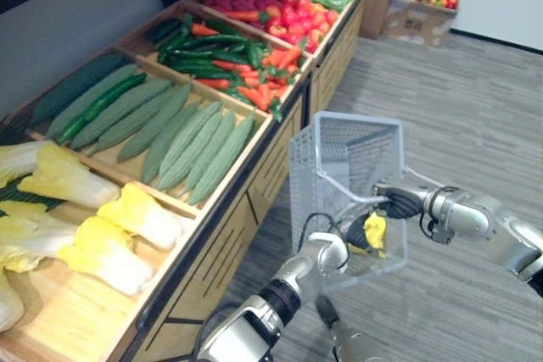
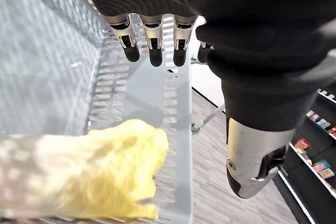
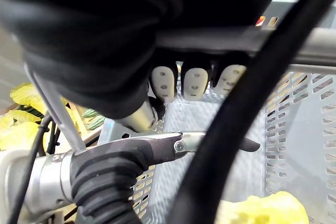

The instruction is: Pick vegetable in the basket

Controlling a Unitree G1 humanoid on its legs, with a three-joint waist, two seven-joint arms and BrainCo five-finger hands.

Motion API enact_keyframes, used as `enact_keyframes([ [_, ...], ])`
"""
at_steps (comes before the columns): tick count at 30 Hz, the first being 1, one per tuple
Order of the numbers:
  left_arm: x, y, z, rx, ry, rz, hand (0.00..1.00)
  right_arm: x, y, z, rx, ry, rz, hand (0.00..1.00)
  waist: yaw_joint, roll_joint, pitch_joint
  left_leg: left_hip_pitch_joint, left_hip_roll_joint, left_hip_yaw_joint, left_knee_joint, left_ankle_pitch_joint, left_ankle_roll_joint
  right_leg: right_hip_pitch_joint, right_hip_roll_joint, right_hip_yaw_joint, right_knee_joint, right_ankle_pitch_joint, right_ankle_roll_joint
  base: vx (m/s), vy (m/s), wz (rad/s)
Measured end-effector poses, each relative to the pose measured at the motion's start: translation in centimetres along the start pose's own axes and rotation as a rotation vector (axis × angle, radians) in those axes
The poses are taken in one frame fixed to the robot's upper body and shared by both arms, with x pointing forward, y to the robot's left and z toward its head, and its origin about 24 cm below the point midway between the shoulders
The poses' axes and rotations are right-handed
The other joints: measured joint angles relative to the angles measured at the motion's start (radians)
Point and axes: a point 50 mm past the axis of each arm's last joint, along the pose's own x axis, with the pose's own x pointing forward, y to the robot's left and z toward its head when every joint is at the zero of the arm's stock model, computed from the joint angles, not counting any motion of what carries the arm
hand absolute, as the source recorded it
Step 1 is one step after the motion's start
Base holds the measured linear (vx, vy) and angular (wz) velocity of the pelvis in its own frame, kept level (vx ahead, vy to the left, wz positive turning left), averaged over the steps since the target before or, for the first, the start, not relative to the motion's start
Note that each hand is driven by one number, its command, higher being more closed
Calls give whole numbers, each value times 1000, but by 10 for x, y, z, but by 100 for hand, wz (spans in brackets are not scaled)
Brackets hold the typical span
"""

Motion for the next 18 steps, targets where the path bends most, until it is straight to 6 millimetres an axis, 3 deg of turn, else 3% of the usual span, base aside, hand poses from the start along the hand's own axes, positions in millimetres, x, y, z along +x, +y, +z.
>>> enact_keyframes([
  [4, -1, 14, 32, 44, -138, 47, 0, -11, -8, -7, 39, 29, -72, 100, 17, 2, 14, -2, 0, -3, 3, 0, 0, 16, -16, -22, 0, 0, 0, -82, -22, 17],
  [7, -13, 21, 60, 80, -319, 36, 0, -22, -20, -14, 40, 65, -143, 100, 25, 1, 15, -16, 3, -30, 8, -3, 5, 20, -31, -48, 0, -1, 1, -110, -49, 25],
  [9, -27, 28, 78, 6, -430, 47, 0, -29, -20, -21, 52, 101, -156, 100, 34, -1, 16, -23, 7, -45, 16, -5, 6, 22, -38, -62, 0, -2, 2, -118, -65, 30],
  [13, -58, 39, 119, -137, -716, 19, 0, -39, 16, -44, 132, 222, -69, 100, 47, -1, 16, -36, 12, -89, 19, -6, 9, 37, -60, -101, 0, -5, 6, -130, -57, 31],
  [14, -75, 40, 134, -213, -839, -17, 0, -40, 32, -52, 166, 274, -37, 100, 50, -1, 16, -38, 12, -106, 19, -6, 10, 45, -67, -113, -1, -5, 6, -135, -37, 28],
  [18, -105, 30, 148, -413, -984, -130, 0, -42, 55, -71, 214, 388, -21, 100, 52, 2, 14, -64, 7, -160, 19, -2, 18, 51, -96, -155, -1, -5, 6, -128, -33, 36],
])
